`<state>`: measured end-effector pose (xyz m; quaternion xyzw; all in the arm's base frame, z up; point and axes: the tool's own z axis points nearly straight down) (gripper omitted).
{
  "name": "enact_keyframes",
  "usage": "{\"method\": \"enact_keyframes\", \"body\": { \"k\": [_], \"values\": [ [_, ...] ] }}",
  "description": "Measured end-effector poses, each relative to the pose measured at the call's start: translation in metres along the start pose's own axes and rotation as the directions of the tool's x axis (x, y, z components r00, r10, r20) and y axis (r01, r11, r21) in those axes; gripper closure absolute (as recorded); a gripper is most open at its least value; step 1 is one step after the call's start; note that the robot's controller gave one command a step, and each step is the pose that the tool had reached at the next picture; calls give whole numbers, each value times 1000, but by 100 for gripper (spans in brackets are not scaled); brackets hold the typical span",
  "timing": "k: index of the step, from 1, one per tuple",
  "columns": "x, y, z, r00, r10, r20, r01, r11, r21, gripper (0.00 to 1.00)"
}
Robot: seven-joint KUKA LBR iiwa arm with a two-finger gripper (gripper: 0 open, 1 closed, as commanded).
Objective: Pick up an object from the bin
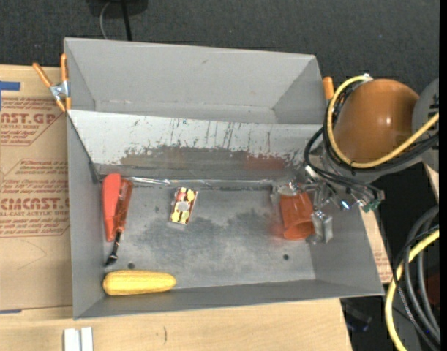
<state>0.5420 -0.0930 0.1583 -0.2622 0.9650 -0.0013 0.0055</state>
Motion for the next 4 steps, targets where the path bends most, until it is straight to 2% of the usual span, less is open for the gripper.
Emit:
{"method": "enact_keyframes", "body": {
  "k": [1, 2, 3, 4],
  "values": [
    [43, -32, 11, 984, 175, -14, -175, 984, -7, 100],
    [43, -32, 11, 984, 175, -14, -175, 985, -7, 100],
    [46, -28, -30, 983, 183, -21, -183, 983, -12, 100],
    [45, -32, -93, 986, 167, -15, -167, 986, -9, 100]
  ]
}}
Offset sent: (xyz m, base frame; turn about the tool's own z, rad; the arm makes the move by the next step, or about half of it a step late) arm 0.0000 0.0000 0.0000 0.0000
